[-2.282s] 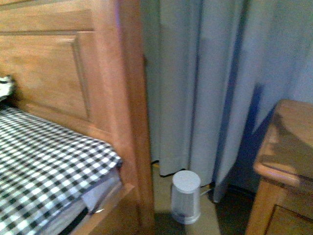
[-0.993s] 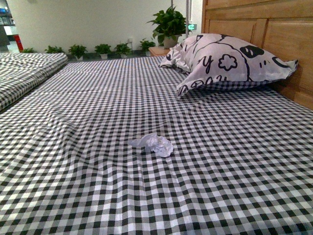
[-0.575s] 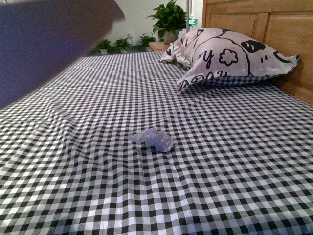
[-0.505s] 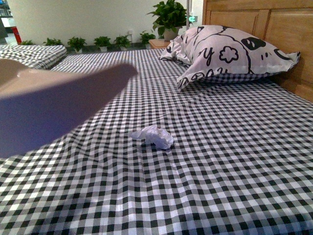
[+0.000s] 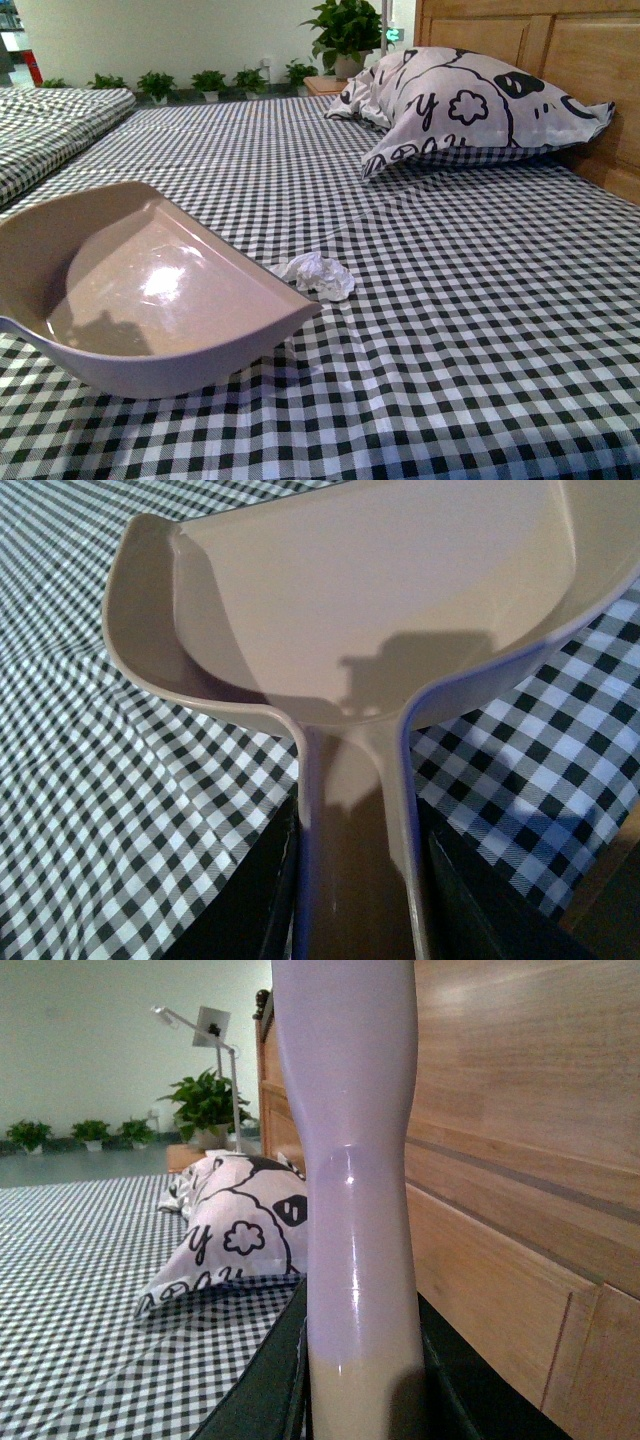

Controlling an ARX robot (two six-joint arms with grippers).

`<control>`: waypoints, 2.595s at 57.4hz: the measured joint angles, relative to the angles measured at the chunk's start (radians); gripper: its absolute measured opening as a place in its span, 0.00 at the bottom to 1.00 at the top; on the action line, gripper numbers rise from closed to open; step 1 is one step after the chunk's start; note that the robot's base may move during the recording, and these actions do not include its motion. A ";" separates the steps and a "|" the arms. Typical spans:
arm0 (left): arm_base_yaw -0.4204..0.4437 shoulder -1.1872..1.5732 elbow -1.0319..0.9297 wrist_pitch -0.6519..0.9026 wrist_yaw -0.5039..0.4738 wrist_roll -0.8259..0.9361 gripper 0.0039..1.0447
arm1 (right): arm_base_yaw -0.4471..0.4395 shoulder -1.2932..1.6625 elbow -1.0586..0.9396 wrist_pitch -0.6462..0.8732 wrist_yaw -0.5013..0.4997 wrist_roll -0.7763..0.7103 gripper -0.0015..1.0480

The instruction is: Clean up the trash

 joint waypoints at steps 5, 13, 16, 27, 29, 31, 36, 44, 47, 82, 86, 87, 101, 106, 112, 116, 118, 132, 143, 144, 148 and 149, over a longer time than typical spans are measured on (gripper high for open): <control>-0.033 0.043 -0.006 0.039 -0.005 0.006 0.28 | 0.000 0.000 0.000 0.000 0.000 0.000 0.20; -0.059 0.106 -0.006 0.086 -0.008 0.002 0.28 | 0.000 0.000 0.000 0.000 0.000 0.000 0.20; -0.064 0.130 -0.005 0.094 -0.011 0.002 0.28 | 0.000 0.000 0.000 0.000 0.000 0.000 0.20; -0.089 0.199 -0.003 0.095 -0.014 -0.005 0.27 | 0.000 0.000 0.000 0.000 0.000 0.000 0.20; -0.097 0.208 -0.003 0.107 -0.014 -0.009 0.27 | 0.000 0.000 0.000 0.000 0.000 0.000 0.20; -0.102 0.212 -0.003 0.115 -0.013 -0.011 0.27 | 0.000 0.000 0.000 0.000 0.000 0.000 0.20; -0.110 0.223 -0.003 0.122 -0.009 -0.017 0.27 | 0.000 0.000 0.000 0.000 0.000 0.000 0.20; -0.114 0.250 -0.003 0.128 -0.010 -0.027 0.27 | 0.000 0.000 0.000 0.000 0.000 0.000 0.20; -0.114 0.259 -0.003 0.133 -0.010 -0.036 0.27 | 0.000 0.000 0.000 0.000 0.000 0.000 0.20; -0.111 0.276 0.024 0.053 -0.030 -0.051 0.27 | -0.030 0.663 0.410 -0.464 -0.350 -0.076 0.20; -0.111 0.276 0.025 0.053 -0.029 -0.051 0.27 | -0.027 0.751 0.448 -0.441 -0.352 -0.094 0.20; -0.111 0.276 0.025 0.053 -0.029 -0.051 0.27 | -0.026 0.779 0.461 -0.429 -0.348 -0.099 0.20; -0.111 0.276 0.025 0.053 -0.029 -0.051 0.27 | -0.003 1.077 0.620 -0.477 -0.307 -0.122 0.20; -0.111 0.276 0.025 0.053 -0.029 -0.051 0.27 | 0.015 1.136 0.652 -0.497 -0.310 -0.122 0.20; -0.111 0.276 0.025 0.053 -0.029 -0.051 0.27 | 0.054 1.195 0.696 -0.508 -0.321 -0.119 0.20; -0.111 0.276 0.025 0.053 -0.029 -0.051 0.27 | 0.082 1.223 0.712 -0.507 -0.327 -0.118 0.20; -0.111 0.276 0.025 0.053 -0.029 -0.051 0.27 | 0.100 1.239 0.713 -0.508 -0.330 -0.118 0.20; -0.111 0.276 0.025 0.053 -0.029 -0.051 0.27 | 0.164 1.269 0.705 -0.571 -0.399 -0.105 0.20; -0.111 0.276 0.025 0.053 -0.029 -0.051 0.27 | 0.184 1.130 0.621 -0.721 -0.723 -0.121 0.20; -0.111 0.277 0.025 0.053 -0.029 -0.051 0.27 | 0.185 1.107 0.610 -0.736 -0.750 -0.127 0.20; -0.111 0.276 0.025 0.053 -0.029 -0.051 0.27 | 0.182 1.024 0.572 -0.763 -0.785 -0.162 0.20; -0.111 0.276 0.025 0.053 -0.029 -0.051 0.27 | 0.182 1.015 0.568 -0.763 -0.779 -0.165 0.20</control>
